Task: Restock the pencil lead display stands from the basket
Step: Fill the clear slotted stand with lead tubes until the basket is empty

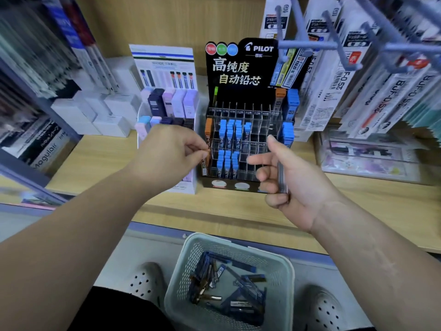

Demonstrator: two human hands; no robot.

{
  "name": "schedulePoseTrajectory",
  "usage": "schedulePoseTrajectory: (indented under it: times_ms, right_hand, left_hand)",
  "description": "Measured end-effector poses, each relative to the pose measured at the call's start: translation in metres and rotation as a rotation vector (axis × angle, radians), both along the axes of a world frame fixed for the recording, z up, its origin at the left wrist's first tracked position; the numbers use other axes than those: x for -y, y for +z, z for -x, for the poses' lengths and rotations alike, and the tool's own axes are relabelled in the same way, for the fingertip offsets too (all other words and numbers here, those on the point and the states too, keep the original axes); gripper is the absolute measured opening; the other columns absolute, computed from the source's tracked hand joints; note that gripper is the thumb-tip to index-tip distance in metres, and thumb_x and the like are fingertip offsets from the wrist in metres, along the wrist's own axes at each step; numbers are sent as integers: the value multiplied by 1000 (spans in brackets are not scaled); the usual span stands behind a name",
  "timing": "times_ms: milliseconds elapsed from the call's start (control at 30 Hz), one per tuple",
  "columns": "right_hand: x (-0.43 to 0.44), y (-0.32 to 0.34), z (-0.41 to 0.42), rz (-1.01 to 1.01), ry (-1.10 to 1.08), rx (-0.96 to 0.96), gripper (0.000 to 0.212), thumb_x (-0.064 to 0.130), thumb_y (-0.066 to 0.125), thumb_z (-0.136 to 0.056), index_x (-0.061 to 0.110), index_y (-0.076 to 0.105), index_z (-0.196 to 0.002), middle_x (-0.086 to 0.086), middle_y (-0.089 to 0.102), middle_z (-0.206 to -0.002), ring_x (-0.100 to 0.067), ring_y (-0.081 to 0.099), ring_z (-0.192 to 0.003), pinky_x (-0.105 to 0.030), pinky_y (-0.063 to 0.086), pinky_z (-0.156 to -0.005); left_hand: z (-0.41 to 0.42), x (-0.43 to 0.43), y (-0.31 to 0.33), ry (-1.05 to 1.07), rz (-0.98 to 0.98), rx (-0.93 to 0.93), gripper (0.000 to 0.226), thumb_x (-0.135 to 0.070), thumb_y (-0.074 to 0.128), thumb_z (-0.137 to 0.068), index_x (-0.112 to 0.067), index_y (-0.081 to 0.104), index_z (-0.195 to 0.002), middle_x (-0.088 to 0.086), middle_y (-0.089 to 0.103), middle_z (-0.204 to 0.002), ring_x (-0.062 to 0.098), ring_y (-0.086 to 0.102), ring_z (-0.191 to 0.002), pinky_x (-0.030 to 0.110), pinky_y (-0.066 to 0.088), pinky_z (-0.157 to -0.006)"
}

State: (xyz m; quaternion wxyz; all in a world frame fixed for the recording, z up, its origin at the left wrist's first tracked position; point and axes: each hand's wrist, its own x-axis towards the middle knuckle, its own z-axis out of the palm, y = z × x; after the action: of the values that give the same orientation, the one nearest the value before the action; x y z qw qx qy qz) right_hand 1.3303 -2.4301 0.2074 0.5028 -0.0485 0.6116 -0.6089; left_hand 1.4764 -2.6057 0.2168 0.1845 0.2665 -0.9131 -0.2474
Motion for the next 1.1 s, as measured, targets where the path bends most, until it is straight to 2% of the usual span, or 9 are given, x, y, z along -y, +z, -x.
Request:
schedulePoseTrajectory:
  times_ms: [100,267,600,633,767,833,933,1000,1100]
  right_hand:
    - [0,-2,1,-5,4,0,50,58,61,-91,12,75,-102,2,53,-64,-7,37,-49,-18,20,-38]
    - [0,-2,5,-4,-15,20,52,58,60,-92,10,74,-104,2,53,-64,-8,36,-49,-18,21,-37]
    - [5,1,14,67,-104,117,49,41,36,-98,6,69,-93,-4,49,-62,-13,33,-50,-21,18,-40]
    - [6,0,13,65,-107,116,46,41,37,-98,8,68,-90,-4,49,-62,-13,33,-50,-21,19,-40]
    - [8,-1,11,69,-131,120,32,38,42,-100,13,60,-88,-3,50,-64,-13,35,-50,-22,22,-40]
    - [8,-1,11,89,-145,125,28,35,44,-102,14,56,-89,-2,50,-64,-12,36,-50,-21,24,-39]
    - [8,1,9,108,-147,81,32,33,45,-106,9,62,-91,-4,54,-66,-13,42,-52,-22,32,-40]
    - [8,1,8,109,-138,25,37,33,47,-107,8,69,-90,-4,59,-70,-14,51,-57,-24,45,-47]
    - [9,0,9,67,-101,-130,39,36,50,-105,18,80,-88,2,65,-86,-14,58,-79,-30,52,-74]
  left_hand:
    - [1,4,-3,-31,58,15,7,-14,75,-87,-17,79,-92,-26,56,-72,-19,56,-73,-2,38,-66]
    - [5,9,-9,-53,51,-26,6,-15,77,-86,-21,79,-87,-28,60,-75,-14,60,-74,1,40,-66]
    - [9,11,-12,-79,13,-16,4,-16,78,-84,-20,80,-84,-27,61,-71,-11,60,-71,3,41,-62]
    - [9,12,-13,-97,29,-8,5,-15,79,-83,-20,80,-84,-24,62,-71,-8,60,-70,5,42,-63]
    - [9,15,-21,-212,172,-4,6,-9,83,-78,-14,81,-82,-7,65,-74,6,55,-67,34,55,-67]
    - [10,16,-25,-217,213,3,6,-10,84,-77,-14,80,-79,-11,57,-72,9,53,-68,38,55,-64]
    - [11,15,-28,-202,219,25,8,-11,83,-76,-18,79,-75,-14,54,-73,11,57,-69,40,55,-62]
    - [12,15,-29,-198,215,36,12,-10,83,-74,-20,77,-73,-14,56,-73,12,58,-69,40,55,-62]
    - [12,16,-32,-181,205,68,14,-10,82,-74,-20,74,-70,-11,61,-75,12,59,-70,39,55,-63]
